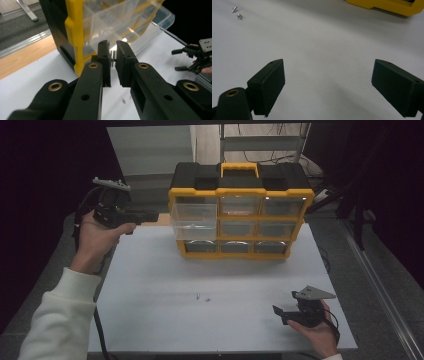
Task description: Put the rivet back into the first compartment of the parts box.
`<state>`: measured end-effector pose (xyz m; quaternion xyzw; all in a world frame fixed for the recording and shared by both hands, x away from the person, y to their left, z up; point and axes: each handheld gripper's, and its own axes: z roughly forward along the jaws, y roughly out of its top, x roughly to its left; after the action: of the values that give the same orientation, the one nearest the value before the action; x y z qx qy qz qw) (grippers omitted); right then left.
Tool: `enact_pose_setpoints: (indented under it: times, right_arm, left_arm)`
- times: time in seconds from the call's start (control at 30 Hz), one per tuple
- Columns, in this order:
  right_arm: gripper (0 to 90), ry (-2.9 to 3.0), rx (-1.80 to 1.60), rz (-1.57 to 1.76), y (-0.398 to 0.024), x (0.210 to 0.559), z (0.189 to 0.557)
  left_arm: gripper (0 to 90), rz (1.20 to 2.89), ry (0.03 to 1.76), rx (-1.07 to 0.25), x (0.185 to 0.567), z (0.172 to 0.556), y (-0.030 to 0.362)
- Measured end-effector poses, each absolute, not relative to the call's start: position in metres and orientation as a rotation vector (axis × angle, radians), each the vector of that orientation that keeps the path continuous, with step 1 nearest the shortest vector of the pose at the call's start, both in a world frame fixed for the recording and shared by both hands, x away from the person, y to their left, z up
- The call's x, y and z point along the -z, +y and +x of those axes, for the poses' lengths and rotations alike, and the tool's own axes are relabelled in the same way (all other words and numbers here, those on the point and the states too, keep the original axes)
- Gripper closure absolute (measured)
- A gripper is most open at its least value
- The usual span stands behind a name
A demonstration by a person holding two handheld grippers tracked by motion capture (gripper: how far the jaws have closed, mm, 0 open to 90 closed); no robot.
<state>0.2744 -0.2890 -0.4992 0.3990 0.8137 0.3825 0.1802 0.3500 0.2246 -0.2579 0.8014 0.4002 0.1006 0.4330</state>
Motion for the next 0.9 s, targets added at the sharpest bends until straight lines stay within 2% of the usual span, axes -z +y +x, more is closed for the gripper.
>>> enact_pose_setpoints:
  times: [0.37, 0.57, 0.63, 0.67, 0.77, 0.87, 0.9]
  right_arm:
    - [12.3, 2.301, -1.078, 1.125, -0.289, 0.5, 0.274]
    - [12.3, 2.303, -1.076, 1.125, -0.289, 0.5, 0.275]
    - [12.2, 2.304, -1.076, 1.125, -0.289, 0.501, 0.275]
    - [12.2, 2.304, -1.077, 1.126, -0.289, 0.5, 0.274]
    - [12.3, 2.305, -1.073, 1.126, -0.289, 0.501, 0.274]
    - [12.3, 2.305, -1.067, 1.125, -0.289, 0.501, 0.274]
    - [12.2, 2.305, -1.069, 1.126, -0.289, 0.501, 0.274]
  left_arm:
    - [82.6, 2.023, 0.942, -0.237, 0.252, 0.376, 0.185]
    - [82.1, 2.027, 0.941, -0.221, 0.257, 0.387, 0.176]
    - [70.3, 2.013, 0.92, -0.239, 0.259, 0.387, 0.175]
    - [70.3, 2.005, 0.913, -0.241, 0.258, 0.387, 0.175]
    - [35.9, 1.99, 0.92, -0.279, 0.258, 0.383, 0.177]
    - [19.5, 1.965, 0.934, -0.284, 0.259, 0.378, 0.184]
    - [16.4, 1.96, 0.936, -0.29, 0.26, 0.377, 0.188]
